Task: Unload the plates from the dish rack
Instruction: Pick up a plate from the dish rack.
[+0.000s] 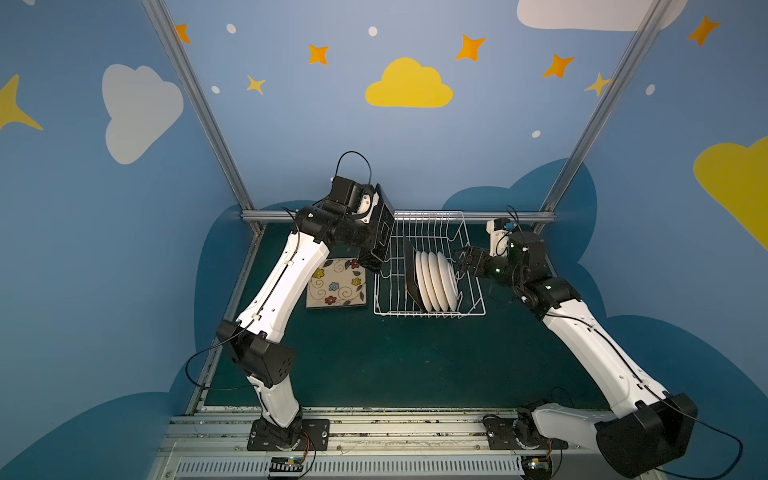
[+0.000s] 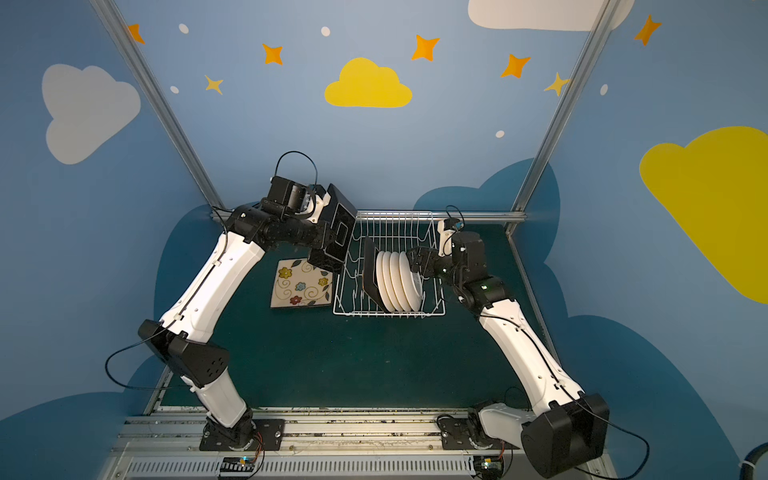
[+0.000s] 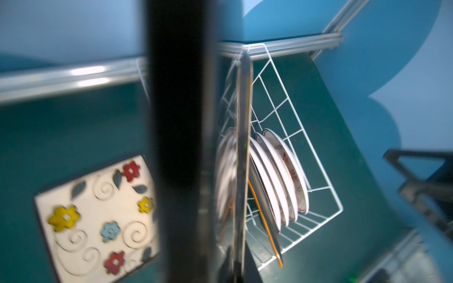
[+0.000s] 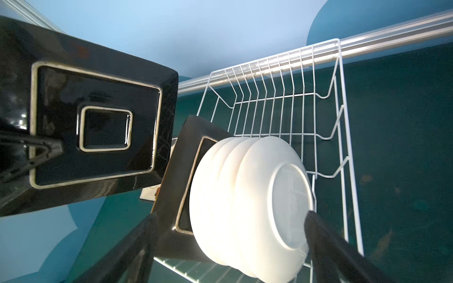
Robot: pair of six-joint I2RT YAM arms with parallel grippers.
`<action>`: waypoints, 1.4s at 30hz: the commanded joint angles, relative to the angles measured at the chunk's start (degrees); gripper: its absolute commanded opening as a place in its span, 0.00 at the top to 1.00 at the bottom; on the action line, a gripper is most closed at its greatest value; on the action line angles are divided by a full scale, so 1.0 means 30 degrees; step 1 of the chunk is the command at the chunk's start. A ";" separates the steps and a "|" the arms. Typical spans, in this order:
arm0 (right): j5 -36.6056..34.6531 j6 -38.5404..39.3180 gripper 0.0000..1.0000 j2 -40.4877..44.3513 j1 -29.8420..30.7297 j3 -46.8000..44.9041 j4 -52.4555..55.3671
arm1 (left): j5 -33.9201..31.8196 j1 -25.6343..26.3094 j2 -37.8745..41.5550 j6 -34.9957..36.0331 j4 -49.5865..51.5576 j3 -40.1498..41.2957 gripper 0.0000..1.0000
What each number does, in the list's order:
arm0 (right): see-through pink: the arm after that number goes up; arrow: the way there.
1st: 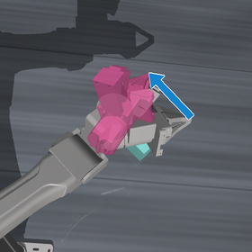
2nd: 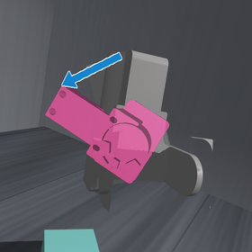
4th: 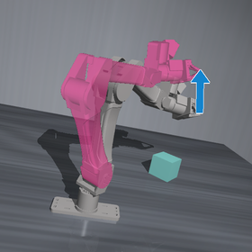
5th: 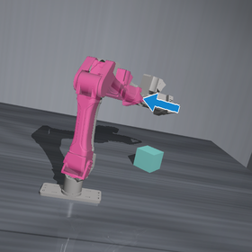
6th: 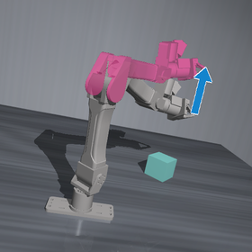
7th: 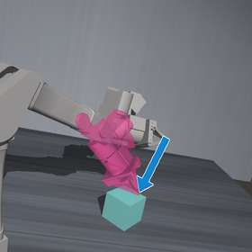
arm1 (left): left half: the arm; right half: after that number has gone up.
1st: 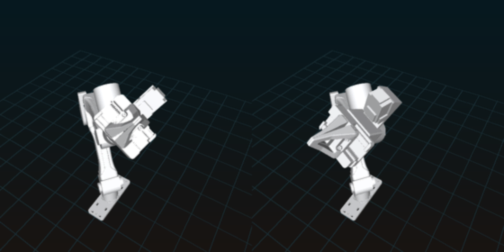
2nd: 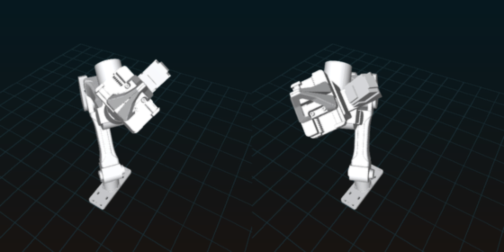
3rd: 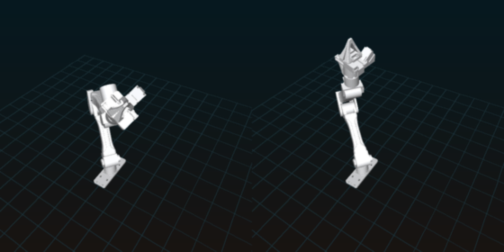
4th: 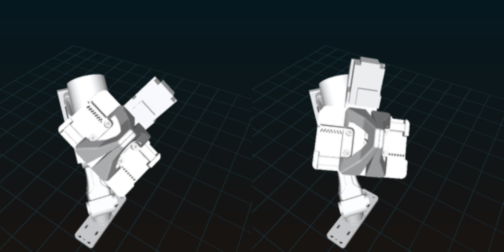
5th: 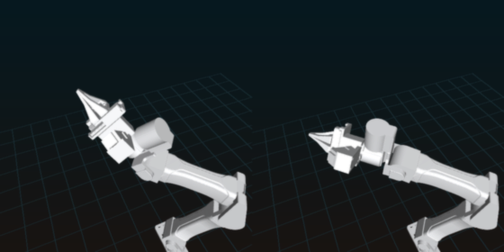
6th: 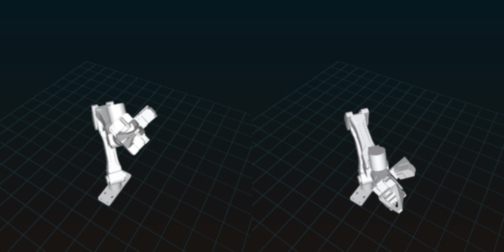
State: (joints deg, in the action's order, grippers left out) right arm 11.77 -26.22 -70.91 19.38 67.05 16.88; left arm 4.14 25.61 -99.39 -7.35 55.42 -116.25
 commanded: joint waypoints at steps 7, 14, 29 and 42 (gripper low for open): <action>0.3593 -0.2607 0.08 -0.0971 -0.0801 0.1933 -0.0121 | -0.3210 0.1149 0.3857 0.5979 -0.8538 0.3729 0.97; 0.5633 -0.3695 0.08 -0.1662 -0.1009 0.3320 -0.0071 | -0.5284 0.1891 0.6042 1.0393 -1.4445 0.8494 0.97; 0.8102 -0.6037 0.08 -0.3832 -0.0996 0.5599 0.0609 | -0.4672 0.3160 0.7687 1.7490 -2.1236 1.4231 0.97; 1.0307 -0.8097 0.22 -0.6558 -0.0457 0.7210 0.1956 | -0.7077 0.4574 0.6980 2.2497 -2.5908 1.6035 0.97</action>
State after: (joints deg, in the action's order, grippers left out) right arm 40.84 -47.99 -89.32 17.19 87.11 20.34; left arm -14.13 38.72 -80.99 55.61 -2.48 -65.82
